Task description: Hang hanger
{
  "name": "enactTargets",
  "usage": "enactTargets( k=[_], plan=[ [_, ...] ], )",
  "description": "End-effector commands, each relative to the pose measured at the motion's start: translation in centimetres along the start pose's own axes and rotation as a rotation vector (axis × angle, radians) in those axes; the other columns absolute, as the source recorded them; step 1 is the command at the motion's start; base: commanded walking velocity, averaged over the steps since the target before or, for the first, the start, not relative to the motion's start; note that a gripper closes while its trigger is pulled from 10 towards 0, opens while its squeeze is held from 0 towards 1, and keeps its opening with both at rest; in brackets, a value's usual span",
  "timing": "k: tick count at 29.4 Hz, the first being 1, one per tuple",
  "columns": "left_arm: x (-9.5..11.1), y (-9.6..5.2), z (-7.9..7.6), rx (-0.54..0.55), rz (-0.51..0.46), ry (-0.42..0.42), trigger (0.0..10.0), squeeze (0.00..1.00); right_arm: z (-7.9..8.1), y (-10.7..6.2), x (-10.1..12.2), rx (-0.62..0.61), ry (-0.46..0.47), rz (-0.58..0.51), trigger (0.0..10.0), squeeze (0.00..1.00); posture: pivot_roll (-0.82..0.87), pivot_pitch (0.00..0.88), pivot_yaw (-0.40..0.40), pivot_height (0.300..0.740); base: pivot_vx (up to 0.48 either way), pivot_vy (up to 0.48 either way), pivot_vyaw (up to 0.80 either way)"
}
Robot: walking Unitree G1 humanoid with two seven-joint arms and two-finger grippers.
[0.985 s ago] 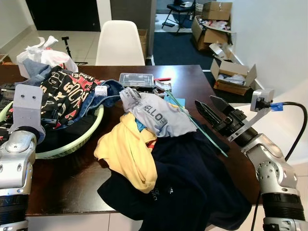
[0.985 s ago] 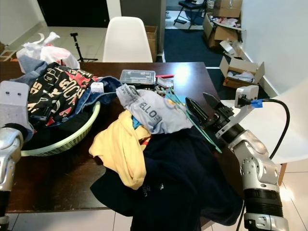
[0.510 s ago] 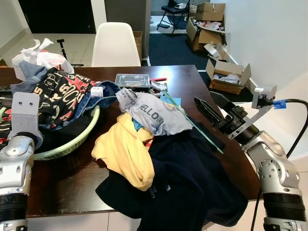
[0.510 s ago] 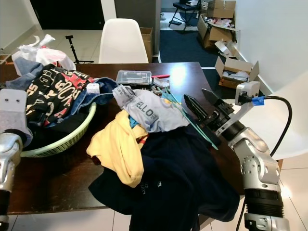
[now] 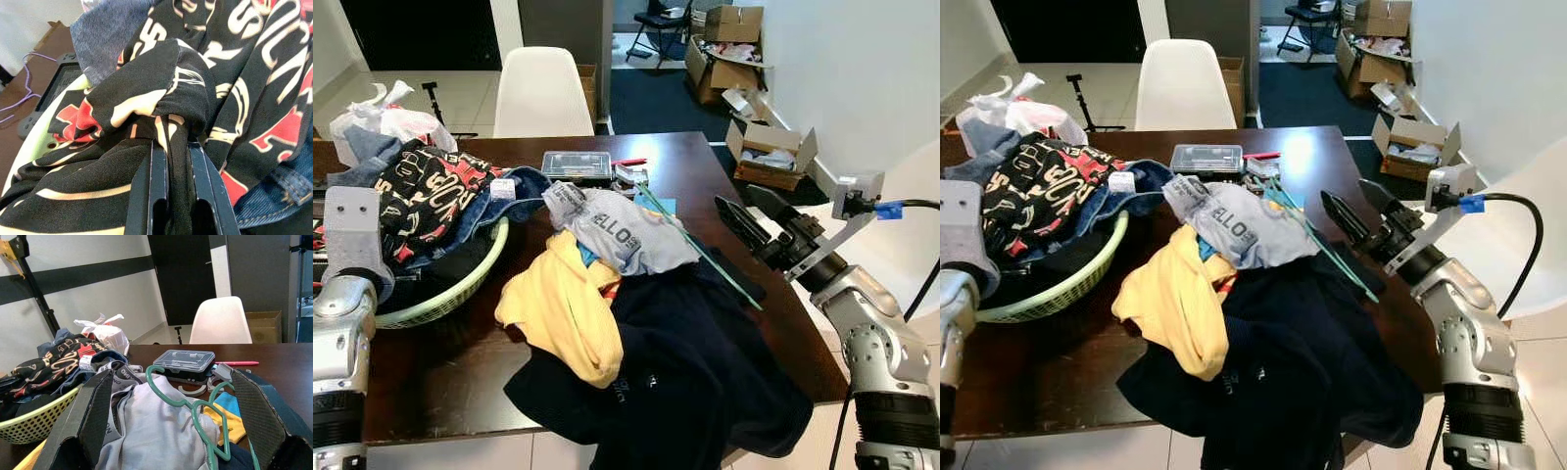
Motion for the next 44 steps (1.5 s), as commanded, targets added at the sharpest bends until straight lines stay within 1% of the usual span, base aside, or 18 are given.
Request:
enactTargets(
  k=[1,4,5,6,8,10,11,12,13,15,22,30,33,40,41,42,43,44],
  plan=[
    [2.7,0.0,0.3,-0.025,-0.094,-0.045,0.0,0.00,-0.3,-0.2,0.0,-0.015,0.001,-0.002,10.0,0.00,0.04,0.110,-0.035,0.740,0.000,0.000,0.00],
    [12.0,-1.3,-0.7,-0.192,-0.428,-0.120,0.0,0.00,-0.3,-0.1,0.0,-0.021,-0.002,-0.007,10.0,0.00,0.05,0.096,-0.033,0.740,0.000,0.000,0.00],
    [14.0,-1.9,-0.7,-0.221,-0.493,-0.136,0.0,0.00,-0.3,0.0,0.0,-0.020,-0.002,-0.009,10.0,0.00,0.05,0.096,-0.033,0.740,0.000,0.000,0.00],
    [15.0,-2.2,-0.6,-0.234,-0.523,-0.146,0.0,0.00,-0.2,0.0,0.0,-0.019,-0.002,-0.011,10.0,0.00,0.05,0.096,-0.033,0.740,0.000,0.000,0.00],
    [18.6,-3.2,-0.2,-0.261,-0.620,-0.158,0.0,0.00,-0.1,0.2,0.0,-0.017,-0.003,-0.012,10.0,0.00,0.05,0.090,-0.032,0.740,0.000,0.000,0.00],
    [19.5,-3.4,0.0,-0.267,-0.643,-0.160,0.0,0.00,-0.1,0.2,0.0,-0.017,-0.004,-0.012,10.0,0.00,0.05,0.090,-0.032,0.740,0.000,0.000,0.00],
    [22.0,-4.4,-0.4,-0.361,-0.695,-0.291,0.0,0.00,0.0,0.3,-0.1,-0.013,-0.002,-0.013,10.0,0.00,0.06,0.083,-0.032,0.740,0.000,0.000,0.00],
    [23.5,-5.2,-0.8,-0.441,-0.725,-0.379,0.0,0.00,0.1,0.4,-0.2,-0.010,-0.002,-0.013,10.0,0.00,0.06,0.083,-0.032,0.740,0.000,0.000,0.00],
    [25.5,-6.6,-1.4,-0.540,-0.784,-0.395,0.0,0.00,0.2,0.5,-0.2,-0.006,-0.001,-0.014,10.0,0.00,0.06,0.082,-0.027,0.740,0.000,0.000,0.00],
    [27.6,-8.5,-1.9,-0.640,-0.861,-0.381,0.0,0.00,0.3,0.6,-0.3,-0.001,0.001,-0.015,10.0,0.00,0.06,0.080,-0.028,0.740,0.000,0.000,0.00],
    [30.3,-10.3,-1.3,-0.718,-0.979,-0.367,0.0,0.00,0.6,0.7,-0.5,0.005,0.008,-0.017,10.0,0.00,0.07,0.079,-0.025,0.740,0.000,0.000,0.00],
    [31.8,-11.6,-1.4,-0.772,-1.039,-0.328,0.0,0.00,0.6,1.0,-0.5,-0.015,0.022,-0.032,10.0,0.00,0.06,0.077,-0.019,0.740,0.000,0.000,0.00],
    [33.1,-13.2,-1.3,-0.807,-1.111,-0.325,0.0,0.00,0.4,0.9,-0.5,-0.031,0.026,-0.036,10.0,0.00,0.07,0.077,-0.022,0.740,0.000,0.000,0.00],
    [35.3,-15.3,-0.8,-0.848,-1.191,-0.313,0.4,0.00,0.0,1.0,-0.4,-0.059,0.027,-0.045,10.0,0.00,0.07,0.077,-0.022,0.740,0.000,0.000,0.00],
    [35.8,-16.1,-1.0,-0.901,-1.209,-0.335,0.6,0.00,-0.1,1.1,-0.4,-0.070,0.024,-0.045,10.0,0.00,0.08,0.075,-0.022,0.740,0.000,0.000,0.00],
    [36.1,-16.7,-1.4,-0.985,-1.209,-0.375,1.6,0.00,-0.3,1.2,-0.5,-0.080,0.024,-0.045,10.0,0.00,0.08,0.073,-0.021,0.740,0.000,0.000,0.00],
    [36.2,-17.1,-1.7,-1.043,-1.205,-0.400,1.6,0.00,-0.3,1.3,-0.5,-0.086,0.025,-0.045,10.0,0.00,0.08,0.073,-0.021,0.740,0.000,0.000,0.00],
    [36.2,-17.1,-1.7,-1.043,-1.205,-0.400,1.6,0.00,-0.3,1.3,-0.5,-0.086,0.025,-0.045,10.0,0.00,0.08,0.073,-0.021,0.740,0.000,0.000,0.00]
  ],
)
Point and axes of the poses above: a point about 5 cm out from each wrist's last joint towards the gripper, its own y axis pointing out of the wrist towards the gripper, its own x axis along the axis of the wrist's last joint, z = x × y, the point moved 2 cm from there along y, pointing out of the wrist towards the gripper, and after that the axes turned 2 degrees about -y, right-handed, at the moved point
